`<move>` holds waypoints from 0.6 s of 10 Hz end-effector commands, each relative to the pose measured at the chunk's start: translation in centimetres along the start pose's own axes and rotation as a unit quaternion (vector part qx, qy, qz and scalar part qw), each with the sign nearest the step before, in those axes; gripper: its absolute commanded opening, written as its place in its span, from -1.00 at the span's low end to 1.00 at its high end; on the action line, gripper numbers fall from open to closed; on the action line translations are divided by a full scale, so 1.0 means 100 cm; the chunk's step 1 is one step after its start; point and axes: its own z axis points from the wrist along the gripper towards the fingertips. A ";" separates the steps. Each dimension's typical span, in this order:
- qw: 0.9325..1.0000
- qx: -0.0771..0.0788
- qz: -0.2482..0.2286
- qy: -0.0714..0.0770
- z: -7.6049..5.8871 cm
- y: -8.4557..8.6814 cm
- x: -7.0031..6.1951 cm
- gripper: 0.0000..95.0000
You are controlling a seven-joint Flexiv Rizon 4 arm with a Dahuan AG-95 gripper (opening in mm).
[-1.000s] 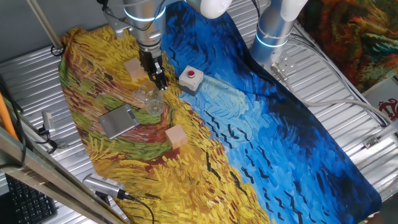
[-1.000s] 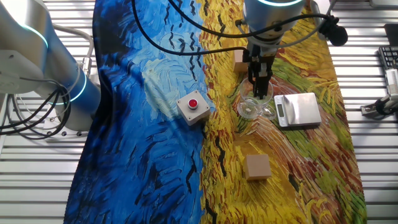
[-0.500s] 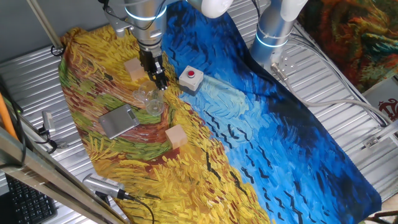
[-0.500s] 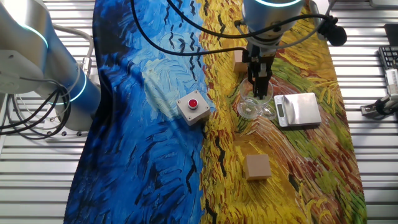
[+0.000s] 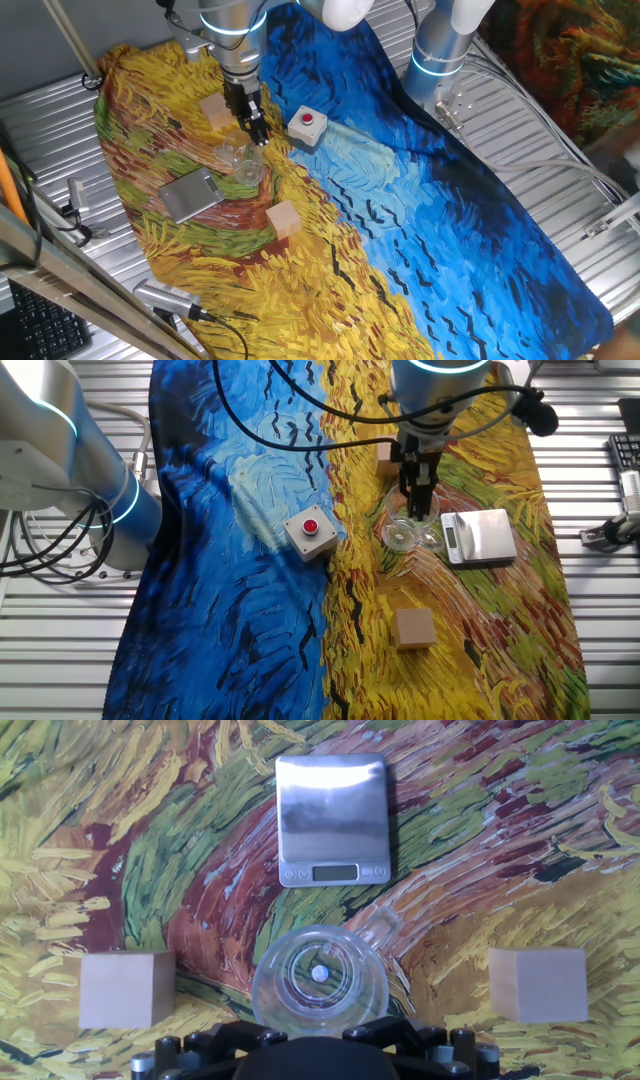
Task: Pick up the cup
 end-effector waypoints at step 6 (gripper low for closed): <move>1.000 0.000 0.003 -0.002 0.014 0.001 -0.004 1.00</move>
